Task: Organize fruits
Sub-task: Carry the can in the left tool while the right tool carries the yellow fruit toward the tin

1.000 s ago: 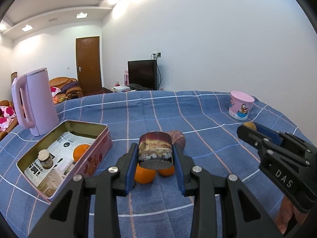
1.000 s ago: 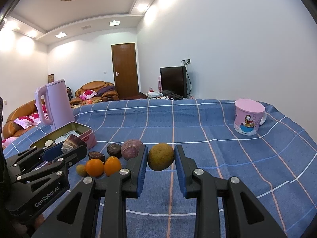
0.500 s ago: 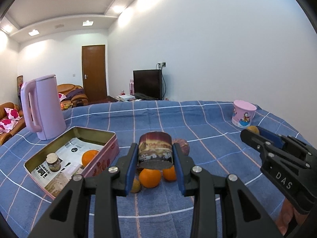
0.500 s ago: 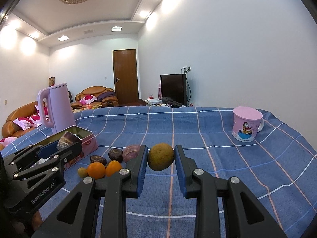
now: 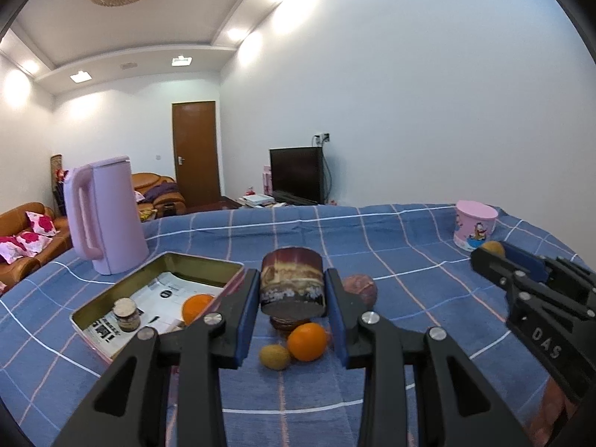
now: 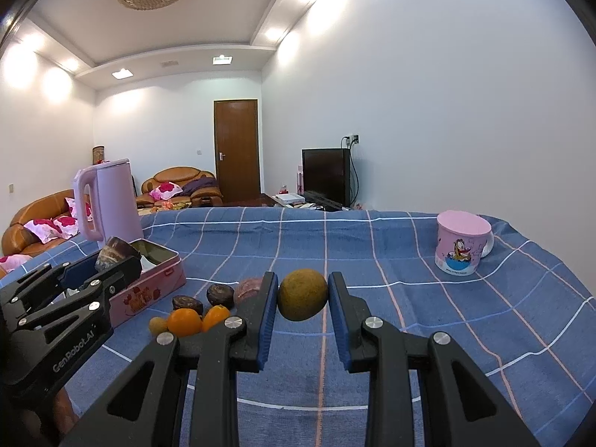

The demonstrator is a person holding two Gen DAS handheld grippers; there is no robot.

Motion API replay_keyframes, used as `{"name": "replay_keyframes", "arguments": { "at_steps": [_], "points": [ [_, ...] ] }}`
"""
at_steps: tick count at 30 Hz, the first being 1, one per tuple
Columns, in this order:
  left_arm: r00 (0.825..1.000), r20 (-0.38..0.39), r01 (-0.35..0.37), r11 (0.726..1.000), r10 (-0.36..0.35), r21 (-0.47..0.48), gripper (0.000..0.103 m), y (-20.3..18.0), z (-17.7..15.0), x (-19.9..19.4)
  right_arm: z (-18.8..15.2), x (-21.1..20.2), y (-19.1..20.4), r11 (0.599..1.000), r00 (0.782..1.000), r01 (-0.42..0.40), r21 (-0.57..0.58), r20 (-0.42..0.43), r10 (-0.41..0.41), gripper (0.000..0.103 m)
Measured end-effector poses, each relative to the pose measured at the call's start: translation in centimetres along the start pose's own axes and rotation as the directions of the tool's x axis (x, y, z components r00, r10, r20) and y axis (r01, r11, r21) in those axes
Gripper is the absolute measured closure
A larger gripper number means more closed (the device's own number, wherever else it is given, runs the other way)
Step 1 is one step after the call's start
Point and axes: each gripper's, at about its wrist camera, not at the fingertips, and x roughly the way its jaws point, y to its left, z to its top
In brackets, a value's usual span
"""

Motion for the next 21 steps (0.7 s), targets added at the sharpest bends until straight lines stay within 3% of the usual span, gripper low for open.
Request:
{"name": "replay_keyframes", "arguments": {
  "at_steps": [9,21],
  "points": [
    [0.998,-0.011,-0.058,0.998,0.058,0.004,0.067,0.6,0.0,0.0,0.1,-0.1,0.4,1.000,1.000,-0.005,-0.009,0.014,0.005,0.074],
    [0.991,-0.079,-0.107,0.994,0.105,-0.023,0.067,3.6,0.0,1.2,0.9,1.9,3.6,0.996,0.996,-0.083,-0.039,-0.032,0.082,0.073]
  ]
}}
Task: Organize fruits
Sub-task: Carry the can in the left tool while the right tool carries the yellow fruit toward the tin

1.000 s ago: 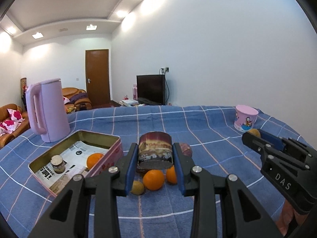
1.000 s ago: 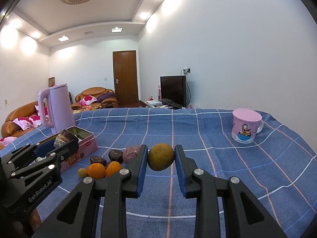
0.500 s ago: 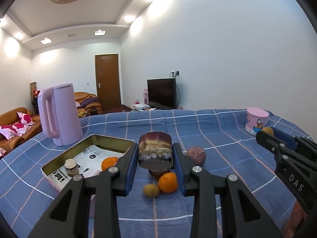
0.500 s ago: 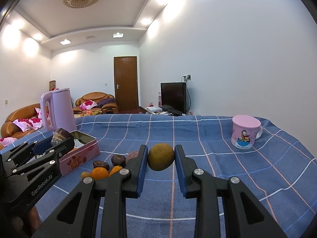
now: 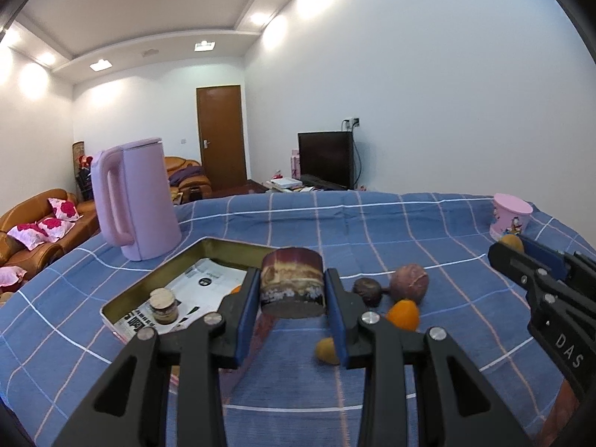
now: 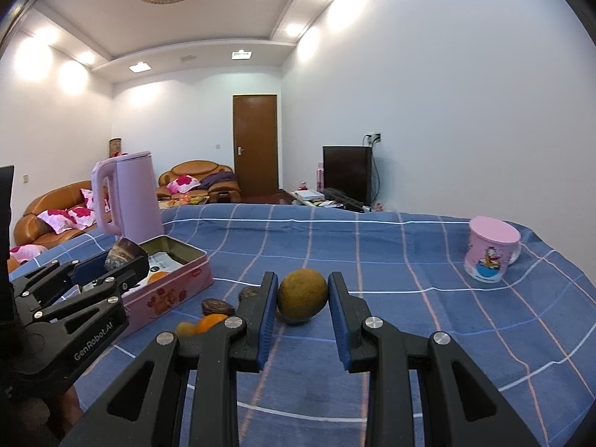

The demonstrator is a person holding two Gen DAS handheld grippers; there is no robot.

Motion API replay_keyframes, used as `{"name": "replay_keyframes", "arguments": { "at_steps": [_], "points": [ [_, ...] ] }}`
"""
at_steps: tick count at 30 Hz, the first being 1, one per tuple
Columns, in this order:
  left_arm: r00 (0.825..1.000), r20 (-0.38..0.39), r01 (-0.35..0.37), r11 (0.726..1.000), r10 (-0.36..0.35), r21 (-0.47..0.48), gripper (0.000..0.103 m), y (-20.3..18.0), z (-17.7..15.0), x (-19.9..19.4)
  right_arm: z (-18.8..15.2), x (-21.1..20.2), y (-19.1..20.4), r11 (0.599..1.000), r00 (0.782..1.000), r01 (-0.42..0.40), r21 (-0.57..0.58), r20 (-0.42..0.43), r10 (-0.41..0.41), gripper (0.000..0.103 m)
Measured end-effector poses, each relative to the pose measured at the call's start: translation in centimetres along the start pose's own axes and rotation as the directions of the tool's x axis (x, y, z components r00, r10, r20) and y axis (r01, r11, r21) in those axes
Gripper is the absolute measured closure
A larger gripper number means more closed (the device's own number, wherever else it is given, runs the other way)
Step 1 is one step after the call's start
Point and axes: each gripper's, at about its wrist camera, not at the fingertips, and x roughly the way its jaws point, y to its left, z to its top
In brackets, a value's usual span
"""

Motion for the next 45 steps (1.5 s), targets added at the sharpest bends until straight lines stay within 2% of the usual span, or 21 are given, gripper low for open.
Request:
{"name": "replay_keyframes", "arguments": {
  "at_steps": [12,25,33,45],
  "points": [
    [0.996,-0.058,-0.075,0.997,0.074,-0.026,0.067,3.9,0.2,1.6,1.7,2.3,4.0,0.995,0.997,-0.077,-0.060,-0.026,0.076,0.073],
    [0.983,-0.112,-0.151,0.986,0.143,-0.070,0.067,8.9,0.3,3.3,3.3,5.5,9.3,0.976,0.984,-0.175,-0.129,-0.055,0.169,0.073],
    [0.971,-0.157,-0.199,0.974,0.182,-0.103,0.067,12.4,0.1,4.6,4.1,7.8,12.5,0.960,0.971,-0.236,-0.151,-0.080,0.226,0.073],
    [0.961,-0.208,-0.208,0.971,0.180,-0.118,0.067,14.1,-0.4,5.5,3.3,10.6,16.3,0.935,0.942,-0.321,-0.152,-0.153,0.298,0.073]
  ]
}}
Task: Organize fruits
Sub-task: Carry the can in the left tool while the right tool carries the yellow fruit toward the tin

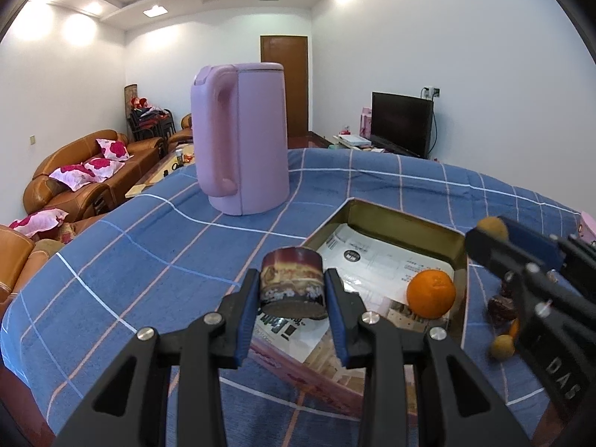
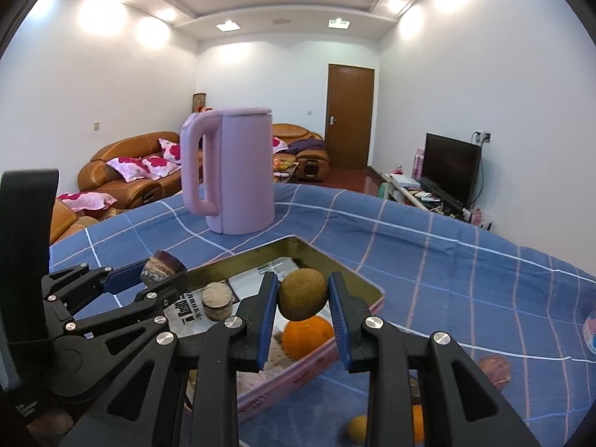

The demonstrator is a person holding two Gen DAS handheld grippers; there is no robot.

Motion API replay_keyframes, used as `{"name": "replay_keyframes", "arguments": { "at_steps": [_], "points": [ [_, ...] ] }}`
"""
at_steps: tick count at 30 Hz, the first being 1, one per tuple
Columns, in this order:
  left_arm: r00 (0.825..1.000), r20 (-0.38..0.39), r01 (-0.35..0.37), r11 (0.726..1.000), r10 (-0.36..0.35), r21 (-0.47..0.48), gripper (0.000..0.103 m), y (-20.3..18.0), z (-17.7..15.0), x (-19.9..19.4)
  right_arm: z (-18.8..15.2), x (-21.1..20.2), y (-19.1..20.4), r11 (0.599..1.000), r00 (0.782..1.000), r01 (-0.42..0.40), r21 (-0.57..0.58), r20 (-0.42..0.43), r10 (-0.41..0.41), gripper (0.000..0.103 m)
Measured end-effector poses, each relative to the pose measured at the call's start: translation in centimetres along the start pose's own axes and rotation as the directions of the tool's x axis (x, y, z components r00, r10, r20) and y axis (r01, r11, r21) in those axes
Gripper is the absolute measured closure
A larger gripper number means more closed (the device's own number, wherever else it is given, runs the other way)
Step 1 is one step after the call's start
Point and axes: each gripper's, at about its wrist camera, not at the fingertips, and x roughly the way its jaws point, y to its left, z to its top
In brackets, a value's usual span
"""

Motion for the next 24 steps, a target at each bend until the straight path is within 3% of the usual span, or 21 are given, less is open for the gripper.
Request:
{"name": "replay_keyframes", "arguments": {
  "at_steps": [24],
  "points": [
    [0.995,-0.100,0.020,1.000,-0.019,0.012,0.067,0.2,-0.2,2.2,-1.6,3.5,1.1,0.999,0.992,-0.038,-0.009,-0.120,0.036,0.073]
  ]
}}
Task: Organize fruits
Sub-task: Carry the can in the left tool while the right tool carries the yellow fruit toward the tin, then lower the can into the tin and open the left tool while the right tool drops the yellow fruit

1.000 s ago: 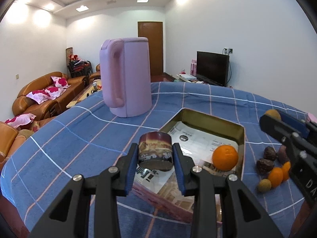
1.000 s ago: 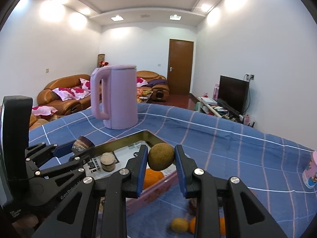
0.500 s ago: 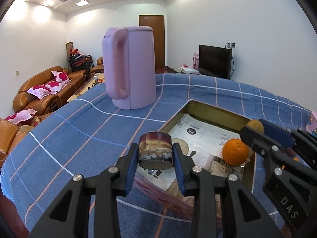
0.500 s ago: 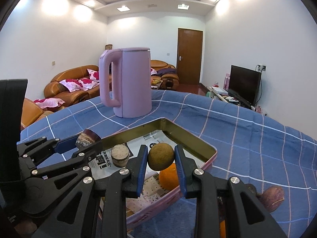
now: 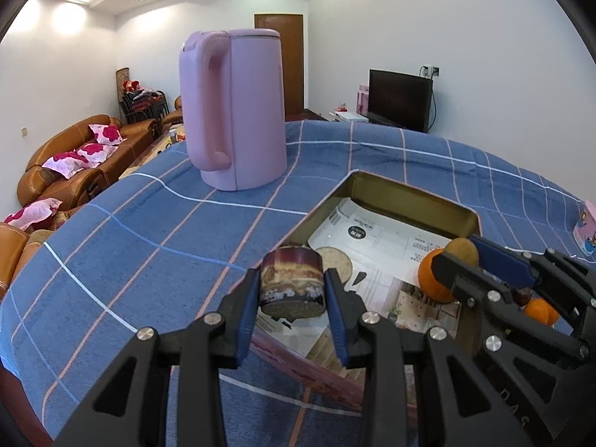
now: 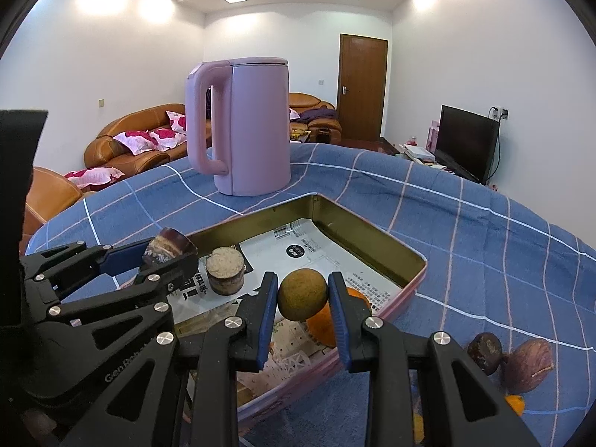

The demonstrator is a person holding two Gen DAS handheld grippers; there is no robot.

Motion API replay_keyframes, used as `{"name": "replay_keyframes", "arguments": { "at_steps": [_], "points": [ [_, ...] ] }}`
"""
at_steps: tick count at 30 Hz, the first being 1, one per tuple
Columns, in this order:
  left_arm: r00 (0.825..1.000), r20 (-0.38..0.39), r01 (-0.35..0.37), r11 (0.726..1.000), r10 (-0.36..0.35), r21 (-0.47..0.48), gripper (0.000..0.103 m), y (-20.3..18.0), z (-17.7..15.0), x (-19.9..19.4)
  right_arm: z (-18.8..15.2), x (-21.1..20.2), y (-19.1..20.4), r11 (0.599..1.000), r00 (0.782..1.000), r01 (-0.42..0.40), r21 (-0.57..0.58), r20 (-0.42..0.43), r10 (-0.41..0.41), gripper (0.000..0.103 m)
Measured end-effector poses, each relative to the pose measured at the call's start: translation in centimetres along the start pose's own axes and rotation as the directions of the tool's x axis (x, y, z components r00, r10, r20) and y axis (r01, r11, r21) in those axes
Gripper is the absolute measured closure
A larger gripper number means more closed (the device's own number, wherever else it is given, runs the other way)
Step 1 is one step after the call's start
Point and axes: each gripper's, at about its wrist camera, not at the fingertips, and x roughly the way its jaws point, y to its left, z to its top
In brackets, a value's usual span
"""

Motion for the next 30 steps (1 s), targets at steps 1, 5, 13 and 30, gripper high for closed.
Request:
{"name": "replay_keyframes", "arguments": {
  "at_steps": [1,5,13,30],
  "points": [
    [1.000,-0.005,0.001,1.000,-0.001,0.000,0.067,0.0,0.1,0.1,0.0,0.0,0.0,1.000,1.000,0.000,-0.001,-0.002,0.000,0.073],
    [1.000,-0.013,0.001,1.000,-0.001,0.007,0.066,-0.1,0.1,0.2,0.0,0.4,0.1,1.000,1.000,-0.003,-0.005,-0.023,0.003,0.073],
    [1.000,-0.016,-0.002,1.000,0.002,0.017,0.066,-0.3,0.1,0.3,0.0,0.8,0.3,1.000,0.999,-0.006,-0.012,-0.040,0.006,0.073],
    [1.000,-0.005,-0.022,1.000,0.022,-0.001,0.062,0.2,-0.1,0.1,-0.1,1.0,0.1,1.000,0.999,0.015,0.004,-0.044,-0.015,0.060]
  ]
}}
